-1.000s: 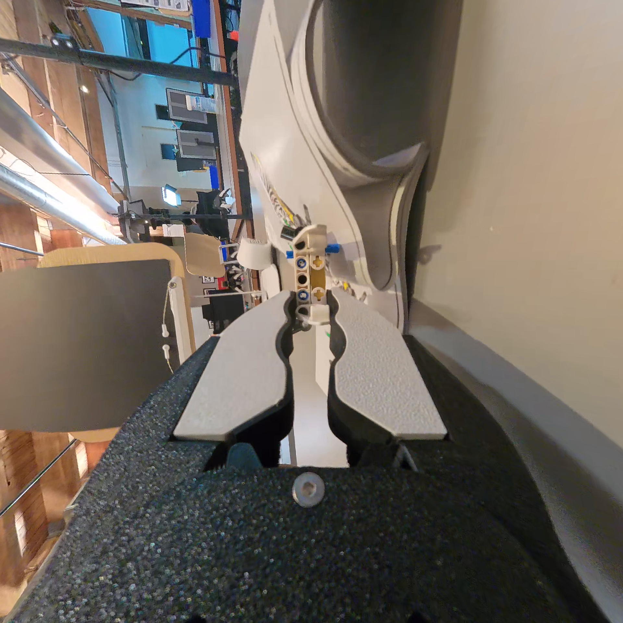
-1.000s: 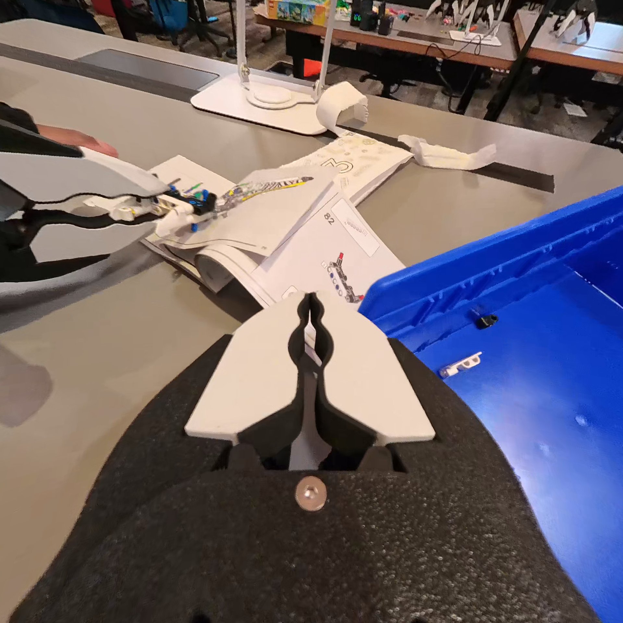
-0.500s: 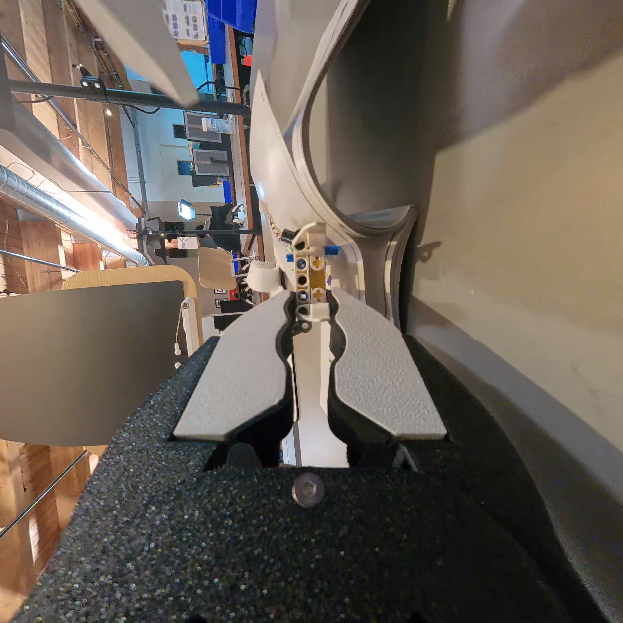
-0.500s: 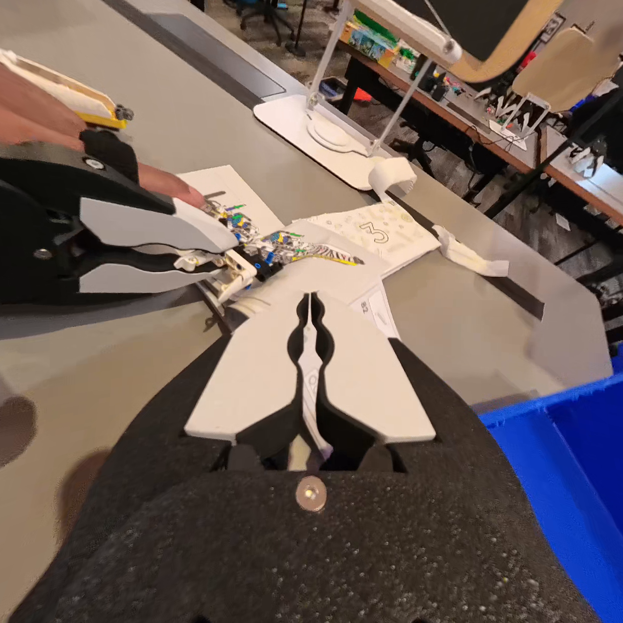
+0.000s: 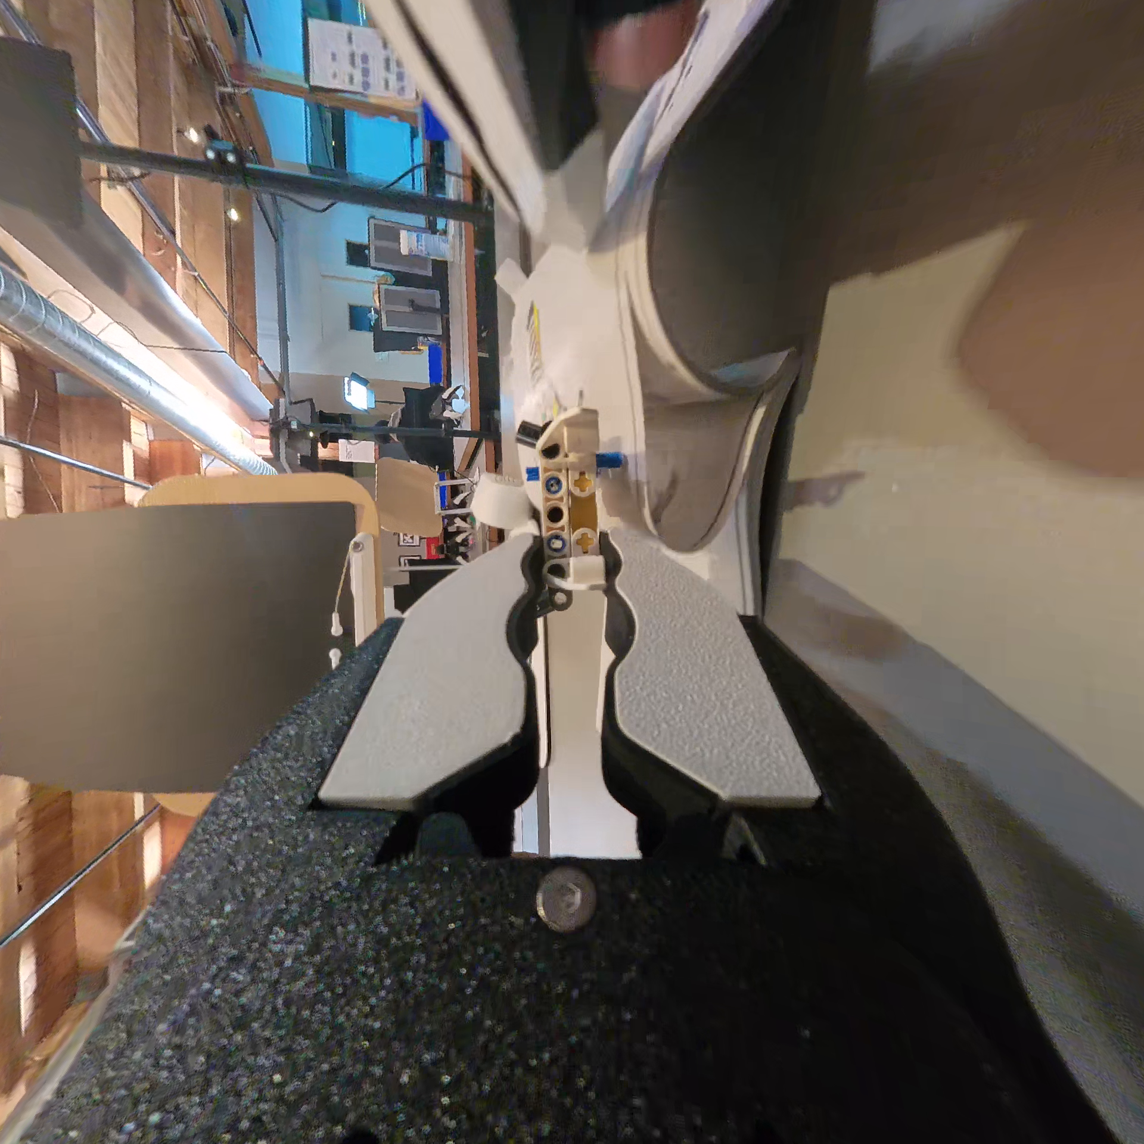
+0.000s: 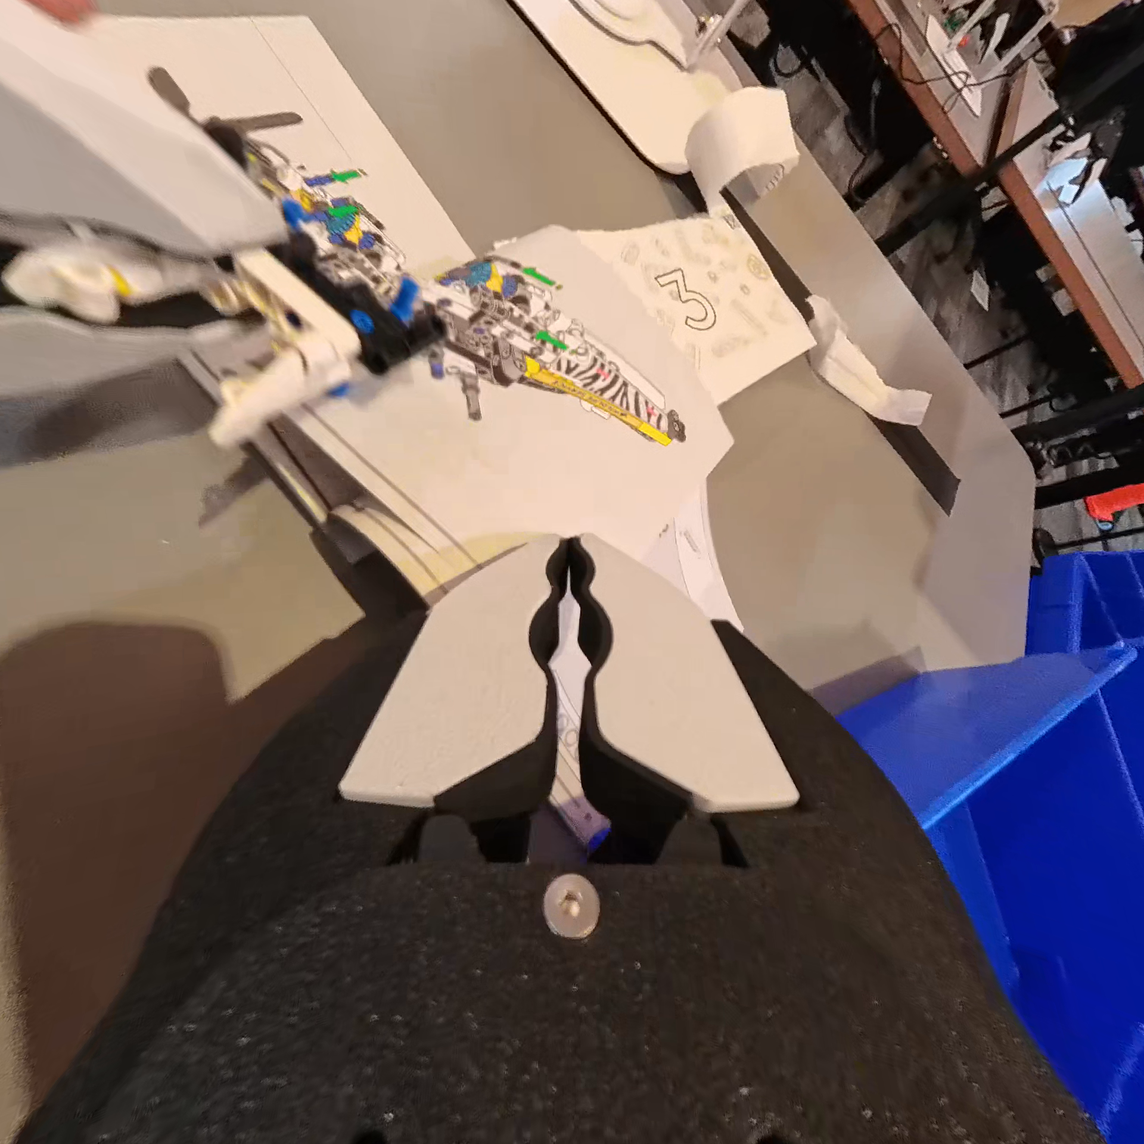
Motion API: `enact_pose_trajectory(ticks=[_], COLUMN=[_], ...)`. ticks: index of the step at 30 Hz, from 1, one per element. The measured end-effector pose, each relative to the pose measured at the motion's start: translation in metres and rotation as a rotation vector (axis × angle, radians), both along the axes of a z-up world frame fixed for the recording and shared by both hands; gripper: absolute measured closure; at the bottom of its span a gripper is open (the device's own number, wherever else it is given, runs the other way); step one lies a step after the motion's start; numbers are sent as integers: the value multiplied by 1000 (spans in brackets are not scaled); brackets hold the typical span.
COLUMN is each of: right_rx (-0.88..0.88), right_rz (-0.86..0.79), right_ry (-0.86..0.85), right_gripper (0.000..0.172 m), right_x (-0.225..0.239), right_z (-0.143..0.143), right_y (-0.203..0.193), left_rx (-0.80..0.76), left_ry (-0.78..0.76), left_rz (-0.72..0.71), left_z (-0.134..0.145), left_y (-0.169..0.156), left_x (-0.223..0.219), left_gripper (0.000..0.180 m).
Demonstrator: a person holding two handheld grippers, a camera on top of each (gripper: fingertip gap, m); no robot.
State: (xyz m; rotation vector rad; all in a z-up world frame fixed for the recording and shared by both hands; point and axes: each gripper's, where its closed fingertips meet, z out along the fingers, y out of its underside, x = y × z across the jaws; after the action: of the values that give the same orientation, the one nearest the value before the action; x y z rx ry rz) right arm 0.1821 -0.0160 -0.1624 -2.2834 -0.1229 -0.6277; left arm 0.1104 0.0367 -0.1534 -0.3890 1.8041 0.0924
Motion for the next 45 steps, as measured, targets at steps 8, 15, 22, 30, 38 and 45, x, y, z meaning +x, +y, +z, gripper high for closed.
enact_pose_trajectory(ticks=[8,15,22,30,38,45], right_rx=[-44,40,144,240,191,32], right_rz=[-34,-9,52,246,504,572], right_ry=[-4,-62,-61,101,435,528], right_gripper=[172,169,168,161,153,152], right_x=[4,-5,-18,-55,-118,-154], right_z=[-14,10,34,38,25,1], right_y=[-20,-33,-36,-8,21,25], left_rx=[-5,5,24,86,305,447], left_ry=[56,63,57,-40,-90,-120], left_rz=[100,19,-30,-125,-301,-361], left_z=[-11,-15,-14,-6,-16,-14], left_y=[40,11,-9,-9,-19,-28], left_x=[-5,17,28,-15,-80,-100], left_gripper=[162,162,162,162,162,162])
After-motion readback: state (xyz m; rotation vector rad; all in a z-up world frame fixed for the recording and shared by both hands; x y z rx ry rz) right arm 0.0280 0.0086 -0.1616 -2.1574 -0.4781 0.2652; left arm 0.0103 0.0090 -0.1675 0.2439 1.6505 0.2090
